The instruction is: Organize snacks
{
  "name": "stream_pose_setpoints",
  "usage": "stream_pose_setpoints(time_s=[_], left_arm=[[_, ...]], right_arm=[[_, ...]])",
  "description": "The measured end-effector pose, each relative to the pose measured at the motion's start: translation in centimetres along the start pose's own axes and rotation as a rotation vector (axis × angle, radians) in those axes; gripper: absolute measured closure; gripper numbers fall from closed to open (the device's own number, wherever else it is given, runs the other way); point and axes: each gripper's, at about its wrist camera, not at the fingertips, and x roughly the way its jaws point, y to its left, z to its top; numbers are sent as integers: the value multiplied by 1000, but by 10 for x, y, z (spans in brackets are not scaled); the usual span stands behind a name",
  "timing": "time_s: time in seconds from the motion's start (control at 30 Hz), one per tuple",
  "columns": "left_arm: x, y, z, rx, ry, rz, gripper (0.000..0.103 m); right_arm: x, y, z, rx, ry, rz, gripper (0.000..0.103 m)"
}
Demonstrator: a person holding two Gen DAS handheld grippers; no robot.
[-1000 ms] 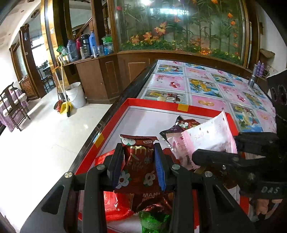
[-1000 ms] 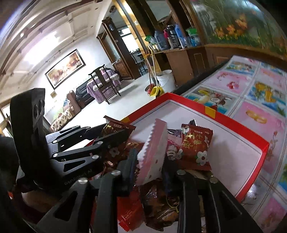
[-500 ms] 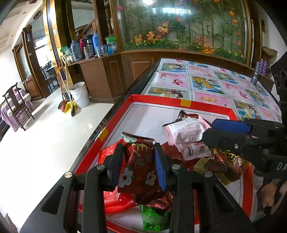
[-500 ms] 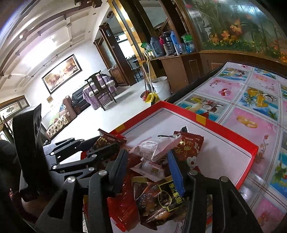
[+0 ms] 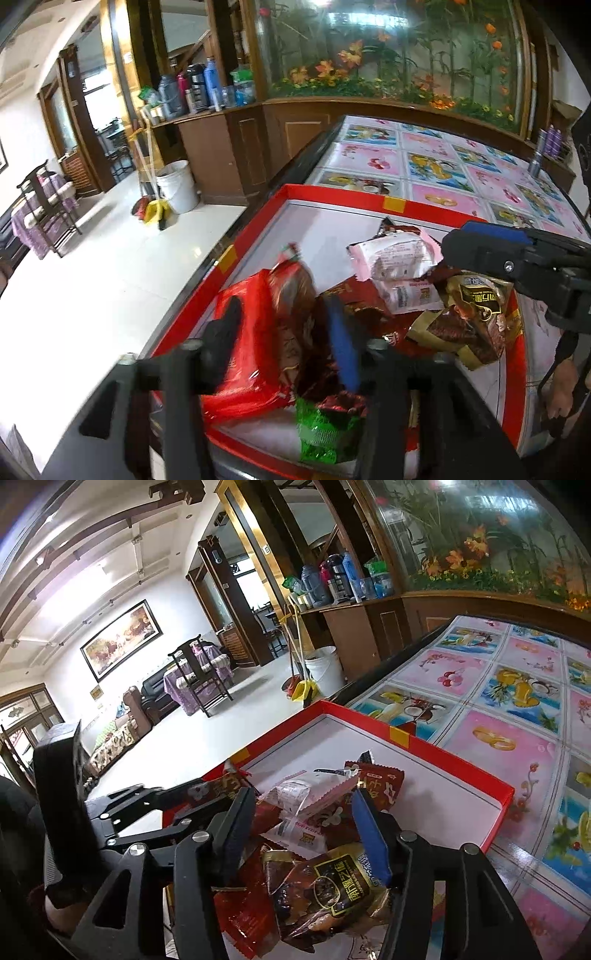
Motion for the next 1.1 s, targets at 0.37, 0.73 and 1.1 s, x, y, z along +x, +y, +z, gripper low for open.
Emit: stream_pose_setpoints(time_s=[0.37,0.73,1.1], left_arm=[[-41,8,-8,-1,-91,87,19],[-94,12,-15,-19,-224,145,10],[-168,14,-38,-32,-381,51,0]], right_arm=[[-30,12,-9,-85,-184,-168,36],[-95,66,-48,-112,-416,-249,16],[-157,97,-68,-74,-485,-292,13]])
